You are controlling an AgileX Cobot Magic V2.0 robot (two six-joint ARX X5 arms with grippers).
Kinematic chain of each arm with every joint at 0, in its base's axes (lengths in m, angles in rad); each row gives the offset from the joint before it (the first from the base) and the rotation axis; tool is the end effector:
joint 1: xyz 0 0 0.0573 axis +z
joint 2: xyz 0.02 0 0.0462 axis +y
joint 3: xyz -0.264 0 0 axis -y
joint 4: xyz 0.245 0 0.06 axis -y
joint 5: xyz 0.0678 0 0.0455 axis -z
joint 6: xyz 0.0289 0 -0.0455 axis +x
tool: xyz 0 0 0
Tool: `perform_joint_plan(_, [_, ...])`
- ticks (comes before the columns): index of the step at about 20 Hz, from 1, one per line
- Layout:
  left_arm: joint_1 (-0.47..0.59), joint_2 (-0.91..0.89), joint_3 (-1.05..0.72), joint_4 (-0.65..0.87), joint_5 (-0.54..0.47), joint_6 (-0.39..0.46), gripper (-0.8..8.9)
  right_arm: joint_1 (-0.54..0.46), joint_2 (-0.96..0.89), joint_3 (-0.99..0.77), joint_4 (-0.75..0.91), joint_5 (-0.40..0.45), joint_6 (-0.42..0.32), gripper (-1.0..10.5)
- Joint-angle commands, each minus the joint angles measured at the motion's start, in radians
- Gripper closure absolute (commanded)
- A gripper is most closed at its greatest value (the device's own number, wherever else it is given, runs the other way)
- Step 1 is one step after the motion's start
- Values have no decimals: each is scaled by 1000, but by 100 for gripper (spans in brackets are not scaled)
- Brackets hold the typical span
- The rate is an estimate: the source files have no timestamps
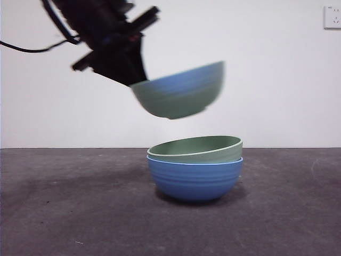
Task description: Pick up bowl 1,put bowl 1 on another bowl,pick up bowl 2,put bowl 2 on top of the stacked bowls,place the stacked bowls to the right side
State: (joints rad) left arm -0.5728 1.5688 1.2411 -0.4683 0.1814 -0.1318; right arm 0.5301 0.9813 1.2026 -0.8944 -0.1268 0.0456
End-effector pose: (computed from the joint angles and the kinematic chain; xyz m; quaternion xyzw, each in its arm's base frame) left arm 0.2813 -0.1876 0.2767 0.0188 0.4017 -0.3137 0.8602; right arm 0.1487 0.0914 0.3751 -0.0458 0.3304 0.2970 0.8947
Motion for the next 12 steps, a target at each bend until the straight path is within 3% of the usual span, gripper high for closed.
perform_joint_plan(1, [-25,51,-4,35,-24,3,822,1,0,-3,-4,3,15,725])
perform_joint_plan(12, [-39,188,-4,63,-23,-3,822,1,0,-3,-9,3,17,725])
